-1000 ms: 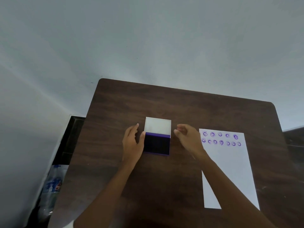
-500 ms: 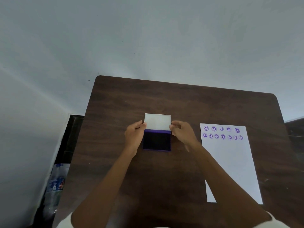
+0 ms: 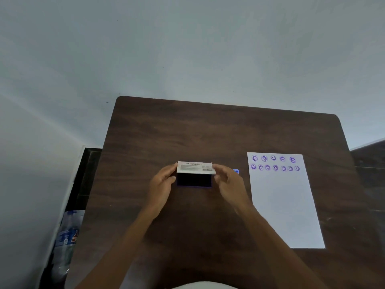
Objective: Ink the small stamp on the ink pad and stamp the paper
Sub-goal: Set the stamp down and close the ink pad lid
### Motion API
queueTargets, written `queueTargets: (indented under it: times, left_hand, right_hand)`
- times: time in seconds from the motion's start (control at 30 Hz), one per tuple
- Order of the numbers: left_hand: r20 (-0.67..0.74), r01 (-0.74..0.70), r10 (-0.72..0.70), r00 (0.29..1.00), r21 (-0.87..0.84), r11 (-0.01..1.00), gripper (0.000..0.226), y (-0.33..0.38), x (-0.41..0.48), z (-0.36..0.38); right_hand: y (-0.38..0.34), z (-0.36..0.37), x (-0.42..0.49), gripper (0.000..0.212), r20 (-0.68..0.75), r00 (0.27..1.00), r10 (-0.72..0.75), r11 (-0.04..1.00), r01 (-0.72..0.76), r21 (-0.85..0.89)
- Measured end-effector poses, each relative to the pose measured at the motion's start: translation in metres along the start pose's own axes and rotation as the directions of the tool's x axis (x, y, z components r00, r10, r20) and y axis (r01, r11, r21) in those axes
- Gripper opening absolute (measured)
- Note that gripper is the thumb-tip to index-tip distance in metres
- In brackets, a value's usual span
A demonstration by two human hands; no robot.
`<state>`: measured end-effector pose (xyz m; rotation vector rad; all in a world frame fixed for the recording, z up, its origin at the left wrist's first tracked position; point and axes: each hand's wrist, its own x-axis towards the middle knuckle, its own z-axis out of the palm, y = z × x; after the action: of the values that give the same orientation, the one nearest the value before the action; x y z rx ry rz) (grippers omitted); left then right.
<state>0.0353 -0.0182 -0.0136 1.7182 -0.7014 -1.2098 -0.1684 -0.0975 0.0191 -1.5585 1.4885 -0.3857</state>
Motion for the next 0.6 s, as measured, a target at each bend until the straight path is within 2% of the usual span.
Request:
queueTargets:
  times: [0.2, 0.43, 0.5, 0.6]
  left_hand:
    - [0.006, 0.001, -0.002, 1.0, 0.088, 0.996, 0.048, -0.015, -0.016, 0.006]
    - [0.049, -0.139, 0.131, 0.99, 0.319, 0.937, 0.055, -0.016, -0.023, 0.01]
    - [0.06, -0.218, 0.214, 0.975, 0.455, 0.864, 0.057, -0.019, -0.025, 0.011]
    - [0.164, -0.385, 0.372, 0.914, 0.643, 0.662, 0.059, -0.024, -0.02, 0.013]
  right_hand:
    - [0.026, 0.019, -0.017, 0.044, 0.028, 1.0, 0.007, 0.997, -0.005, -0.077]
    - [0.034, 0.029, -0.02, 0.041, -0.056, 0.997, -0.054, 0.985, 0.045, -0.164]
    - [0.033, 0.031, -0.02, 0.045, -0.032, 0.99, -0.141, 0.959, 0.128, -0.251]
    - [0.029, 0.035, -0.013, 0.051, 0.058, 0.965, -0.255, 0.89, 0.257, -0.377]
